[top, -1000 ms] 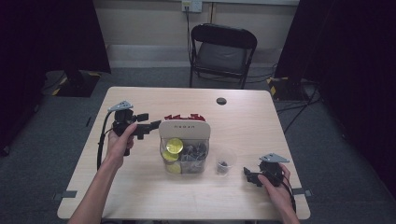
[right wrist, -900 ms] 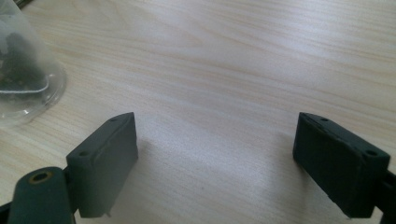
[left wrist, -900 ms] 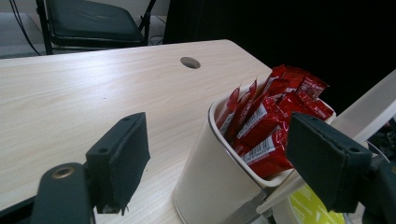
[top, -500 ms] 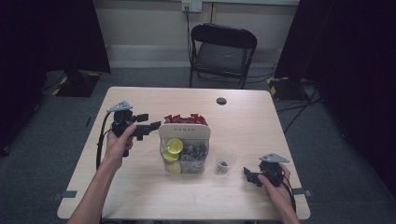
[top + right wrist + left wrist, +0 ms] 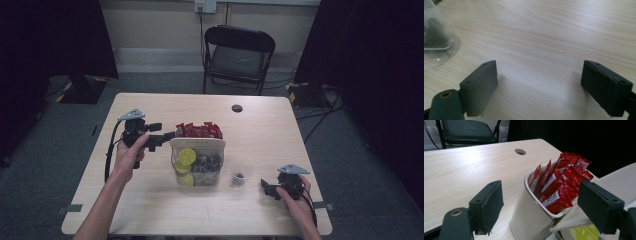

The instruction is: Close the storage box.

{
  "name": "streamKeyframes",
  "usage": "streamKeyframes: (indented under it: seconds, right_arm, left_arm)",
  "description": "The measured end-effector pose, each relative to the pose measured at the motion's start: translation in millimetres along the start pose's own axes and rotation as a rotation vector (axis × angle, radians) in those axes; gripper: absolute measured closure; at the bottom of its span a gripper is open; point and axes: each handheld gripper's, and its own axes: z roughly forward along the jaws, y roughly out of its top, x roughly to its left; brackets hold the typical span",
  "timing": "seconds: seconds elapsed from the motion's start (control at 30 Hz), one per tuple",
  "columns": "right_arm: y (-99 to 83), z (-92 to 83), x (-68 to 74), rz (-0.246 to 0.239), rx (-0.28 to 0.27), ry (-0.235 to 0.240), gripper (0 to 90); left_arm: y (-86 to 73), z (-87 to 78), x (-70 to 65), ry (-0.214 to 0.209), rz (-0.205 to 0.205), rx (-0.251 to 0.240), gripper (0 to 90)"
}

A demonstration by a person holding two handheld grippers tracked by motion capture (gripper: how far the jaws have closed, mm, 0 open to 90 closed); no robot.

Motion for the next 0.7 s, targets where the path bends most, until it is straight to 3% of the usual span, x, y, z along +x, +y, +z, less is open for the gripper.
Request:
streamKeyframes:
  seconds: [0.7]
  right_arm:
    - [-0.2,-0.4,0.3,-0.002,0.001,0.001,13.5]
  left_arm:
    - [-4.9,1.9,-4.2,-0.005,0.012,0.027,19.2]
